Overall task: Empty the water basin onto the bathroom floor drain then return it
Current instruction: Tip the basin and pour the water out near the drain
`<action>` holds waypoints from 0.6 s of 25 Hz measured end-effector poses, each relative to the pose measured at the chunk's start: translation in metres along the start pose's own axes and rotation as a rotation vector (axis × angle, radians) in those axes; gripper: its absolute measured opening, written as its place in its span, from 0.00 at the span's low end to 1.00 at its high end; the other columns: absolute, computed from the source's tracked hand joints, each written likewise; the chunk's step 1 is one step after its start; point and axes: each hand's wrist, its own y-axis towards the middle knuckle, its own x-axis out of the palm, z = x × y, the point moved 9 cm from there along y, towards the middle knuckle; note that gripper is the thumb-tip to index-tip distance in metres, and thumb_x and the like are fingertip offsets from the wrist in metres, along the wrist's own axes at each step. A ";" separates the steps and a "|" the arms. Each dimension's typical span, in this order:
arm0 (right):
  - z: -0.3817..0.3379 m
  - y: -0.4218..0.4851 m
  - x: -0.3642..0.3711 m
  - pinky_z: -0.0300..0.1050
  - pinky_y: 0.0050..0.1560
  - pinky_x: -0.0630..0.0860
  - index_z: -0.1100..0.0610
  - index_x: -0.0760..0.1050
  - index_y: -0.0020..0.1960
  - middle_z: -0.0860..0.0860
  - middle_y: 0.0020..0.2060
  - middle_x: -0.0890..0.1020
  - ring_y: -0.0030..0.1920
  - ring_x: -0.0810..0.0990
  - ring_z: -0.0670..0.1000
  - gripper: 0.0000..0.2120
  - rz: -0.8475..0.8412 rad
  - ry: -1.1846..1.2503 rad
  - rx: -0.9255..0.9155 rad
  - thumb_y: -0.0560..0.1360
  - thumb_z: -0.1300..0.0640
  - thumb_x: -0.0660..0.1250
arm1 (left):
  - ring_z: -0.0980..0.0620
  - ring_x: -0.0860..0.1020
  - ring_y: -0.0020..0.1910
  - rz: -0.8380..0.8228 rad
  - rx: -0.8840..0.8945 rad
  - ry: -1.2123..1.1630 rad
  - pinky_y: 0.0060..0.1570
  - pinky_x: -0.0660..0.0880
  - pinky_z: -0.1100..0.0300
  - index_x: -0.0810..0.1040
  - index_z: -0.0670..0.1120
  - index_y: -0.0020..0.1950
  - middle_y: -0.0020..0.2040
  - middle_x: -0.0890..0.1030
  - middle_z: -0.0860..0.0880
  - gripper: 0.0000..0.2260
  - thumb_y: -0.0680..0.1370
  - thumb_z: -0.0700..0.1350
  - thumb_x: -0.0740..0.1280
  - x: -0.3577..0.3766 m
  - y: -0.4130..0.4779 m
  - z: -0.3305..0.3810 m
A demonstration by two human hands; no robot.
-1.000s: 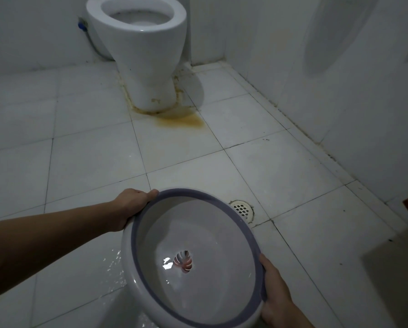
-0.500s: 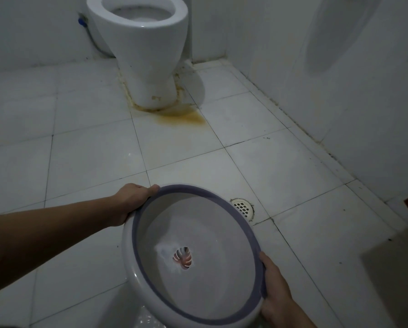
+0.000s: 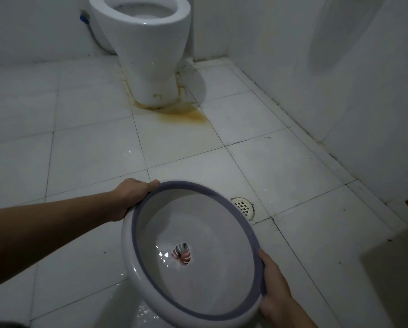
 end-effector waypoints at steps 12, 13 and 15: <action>-0.006 -0.010 0.006 0.57 0.58 0.77 0.61 0.81 0.53 0.61 0.47 0.86 0.54 0.81 0.65 0.18 -0.002 0.006 -0.019 0.82 0.48 0.60 | 0.39 0.83 0.39 -0.021 0.015 -0.044 0.37 0.80 0.52 0.82 0.37 0.45 0.43 0.85 0.39 0.18 0.77 0.54 0.69 -0.003 -0.001 0.008; -0.005 -0.012 0.007 0.60 0.62 0.76 0.60 0.81 0.56 0.62 0.52 0.85 0.57 0.80 0.66 0.18 -0.016 0.007 -0.011 0.81 0.47 0.61 | 0.38 0.83 0.41 -0.022 0.013 -0.046 0.39 0.81 0.50 0.82 0.37 0.46 0.43 0.85 0.38 0.18 0.77 0.54 0.69 -0.003 -0.002 0.008; -0.005 -0.014 0.008 0.63 0.66 0.73 0.60 0.80 0.61 0.62 0.57 0.84 0.60 0.80 0.66 0.20 -0.038 0.018 -0.007 0.81 0.47 0.62 | 0.37 0.83 0.43 -0.024 0.011 -0.053 0.42 0.81 0.48 0.82 0.37 0.47 0.44 0.85 0.38 0.18 0.77 0.53 0.69 -0.004 -0.002 0.009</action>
